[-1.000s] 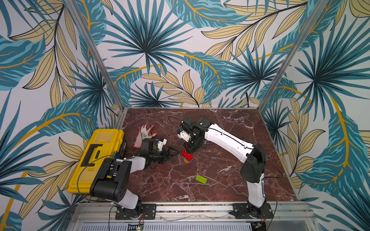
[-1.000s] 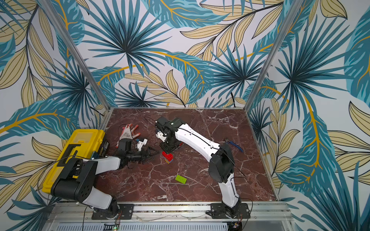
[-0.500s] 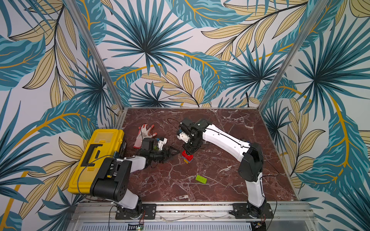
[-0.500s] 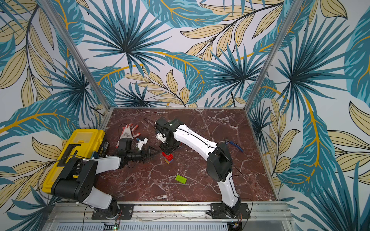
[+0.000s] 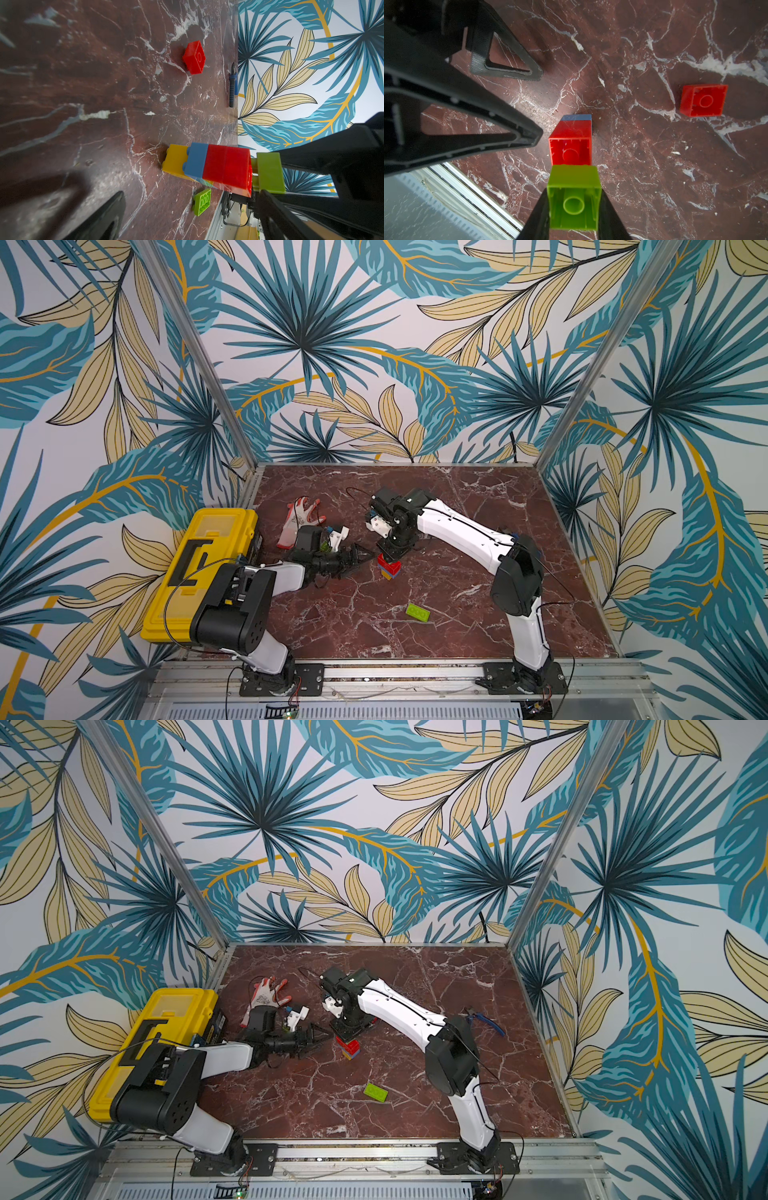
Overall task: Assemble a carrot with lego
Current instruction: Assemble the lego brick with the lego brick.
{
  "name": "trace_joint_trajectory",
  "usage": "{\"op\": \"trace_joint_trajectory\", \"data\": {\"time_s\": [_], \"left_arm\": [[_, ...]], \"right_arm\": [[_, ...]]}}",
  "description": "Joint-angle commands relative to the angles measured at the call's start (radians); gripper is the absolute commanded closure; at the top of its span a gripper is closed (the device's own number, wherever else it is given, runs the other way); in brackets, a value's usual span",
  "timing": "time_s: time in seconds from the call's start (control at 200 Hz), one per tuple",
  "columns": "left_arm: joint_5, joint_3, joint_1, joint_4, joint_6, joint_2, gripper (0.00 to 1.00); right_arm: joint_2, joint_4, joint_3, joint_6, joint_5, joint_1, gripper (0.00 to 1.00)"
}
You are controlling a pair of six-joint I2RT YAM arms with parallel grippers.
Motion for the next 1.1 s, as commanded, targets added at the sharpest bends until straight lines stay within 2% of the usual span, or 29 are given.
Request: {"op": "trace_joint_trajectory", "data": {"time_s": [0.0,0.35,0.691,1.096], "left_arm": [[0.011,0.028,-0.008,0.017,0.016,0.015,0.01],[0.027,0.048,-0.018,0.017,0.014,0.054,0.01],[0.025,0.049,-0.019,0.017,0.013,0.054,0.01],[0.026,0.055,-0.018,0.015,0.009,0.066,0.01]], "right_arm": [[0.03,-0.002,-0.018,0.017,-0.012,0.004,0.74],[0.043,-0.021,-0.027,0.027,0.026,0.016,0.74],[0.073,-0.061,-0.028,0.053,0.125,0.063,0.75],[0.063,-0.064,-0.047,0.087,0.116,0.079,0.75]]}}
